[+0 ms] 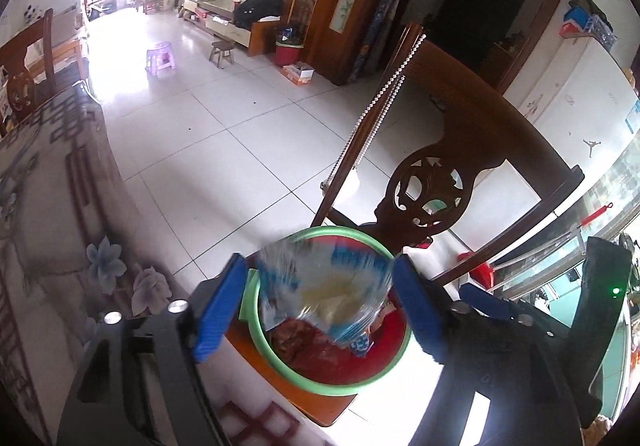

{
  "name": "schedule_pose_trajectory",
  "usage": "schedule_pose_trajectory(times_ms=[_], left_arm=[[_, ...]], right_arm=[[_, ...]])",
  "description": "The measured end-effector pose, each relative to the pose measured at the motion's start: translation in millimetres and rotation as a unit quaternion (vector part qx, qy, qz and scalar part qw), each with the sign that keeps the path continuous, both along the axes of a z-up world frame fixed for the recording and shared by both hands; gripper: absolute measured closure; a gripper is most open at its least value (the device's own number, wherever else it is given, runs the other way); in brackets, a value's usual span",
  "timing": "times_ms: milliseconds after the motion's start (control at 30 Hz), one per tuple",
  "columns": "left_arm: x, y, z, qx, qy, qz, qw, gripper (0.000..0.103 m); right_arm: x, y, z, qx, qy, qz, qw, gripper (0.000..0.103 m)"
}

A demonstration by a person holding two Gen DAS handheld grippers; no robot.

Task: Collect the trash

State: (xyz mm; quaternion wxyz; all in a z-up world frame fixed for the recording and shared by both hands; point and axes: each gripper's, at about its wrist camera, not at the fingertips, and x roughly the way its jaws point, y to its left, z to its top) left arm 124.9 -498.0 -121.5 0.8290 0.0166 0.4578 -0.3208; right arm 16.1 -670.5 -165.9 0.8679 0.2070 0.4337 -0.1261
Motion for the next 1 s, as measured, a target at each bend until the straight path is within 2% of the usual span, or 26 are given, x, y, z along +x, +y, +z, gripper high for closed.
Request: schedule_pose_trajectory(times_ms=[133,200,333,400,567,633,700,767,833,900,1000], left_arm=[[-1,8,6,0.002,-0.012,0.008,0.9999,0.019],[0,13,8,0.001,-0.013,0.012,0.9998,0.011],[1,35,15,-0.002,-0.016,0.029,0.9994,0.010],[1,47,19,-0.006,-0.021,0.041,0.9989,0.008],[-6,98,45,-0.021,-0.070,0.098,0.9925,0.008],[-13,124,59,-0.028,-0.099,0.123,0.9870,0.008],[-21,149,73,-0.037,-0.132,0.147,0.9796,0.008],[-27,172,86,-0.046,-0.159,0.164,0.9725,0.008],[-37,196,100,-0.058,-0.192,0.181,0.9627,0.008],[-47,216,112,-0.060,-0.223,0.196,0.9530,0.008],[-62,246,124,-0.037,-0.247,0.211,0.9450,0.008]], right_arm=[[0,4,0,0.003,0.000,0.000,1.000,0.032],[-1,10,3,-0.001,-0.002,0.004,1.000,0.027],[0,24,14,-0.013,-0.014,0.010,1.000,0.011],[1,33,20,-0.017,-0.023,0.011,1.000,0.007],[1,65,43,-0.020,-0.061,0.021,0.998,0.005],[-3,83,57,-0.036,-0.096,0.022,0.994,0.005],[-13,109,77,-0.075,-0.153,0.016,0.985,0.005],[-22,134,93,-0.121,-0.201,0.005,0.972,0.005],[-31,166,108,-0.177,-0.246,-0.007,0.953,0.005],[-34,195,112,-0.204,-0.259,0.007,0.944,0.005],[-27,231,117,-0.207,-0.235,0.039,0.949,0.005]])
